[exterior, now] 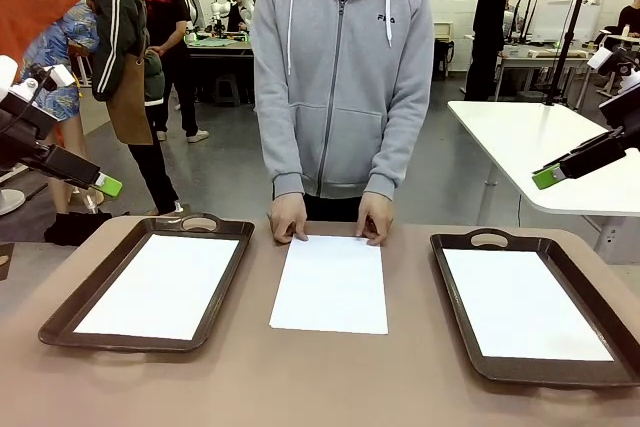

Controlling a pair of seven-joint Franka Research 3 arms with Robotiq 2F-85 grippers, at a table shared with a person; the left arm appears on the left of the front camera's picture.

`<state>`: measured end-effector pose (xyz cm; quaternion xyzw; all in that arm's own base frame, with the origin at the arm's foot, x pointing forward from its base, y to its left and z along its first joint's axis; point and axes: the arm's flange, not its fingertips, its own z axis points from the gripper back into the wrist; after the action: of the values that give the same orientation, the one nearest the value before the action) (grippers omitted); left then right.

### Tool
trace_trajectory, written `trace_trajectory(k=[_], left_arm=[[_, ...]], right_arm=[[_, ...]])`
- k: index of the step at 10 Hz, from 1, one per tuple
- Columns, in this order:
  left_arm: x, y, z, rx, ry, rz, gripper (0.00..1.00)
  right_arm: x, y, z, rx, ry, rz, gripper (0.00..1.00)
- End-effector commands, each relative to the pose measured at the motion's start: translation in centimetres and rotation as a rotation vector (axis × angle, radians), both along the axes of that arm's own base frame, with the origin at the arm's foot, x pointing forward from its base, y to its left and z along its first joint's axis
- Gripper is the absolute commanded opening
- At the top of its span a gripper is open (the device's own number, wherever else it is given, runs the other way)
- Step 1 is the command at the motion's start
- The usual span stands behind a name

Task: Sort the A4 documents.
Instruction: Receive the A4 Paper.

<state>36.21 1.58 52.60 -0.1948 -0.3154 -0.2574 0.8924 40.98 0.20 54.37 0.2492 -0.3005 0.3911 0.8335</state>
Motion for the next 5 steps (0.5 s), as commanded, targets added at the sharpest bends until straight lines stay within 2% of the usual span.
trace_trajectory(k=[1,5], left_arm=[[-0.05,0.0,-0.26,0.003,-0.005,0.007,1.0],[-0.05,0.0,-0.26,0.003,-0.005,0.007,1.0]], right_arm=[[0.06,0.15,-0.05,0.006,0.0,0.006,1.0],[0.06,0.15,-0.05,0.006,0.0,0.006,1.0]])
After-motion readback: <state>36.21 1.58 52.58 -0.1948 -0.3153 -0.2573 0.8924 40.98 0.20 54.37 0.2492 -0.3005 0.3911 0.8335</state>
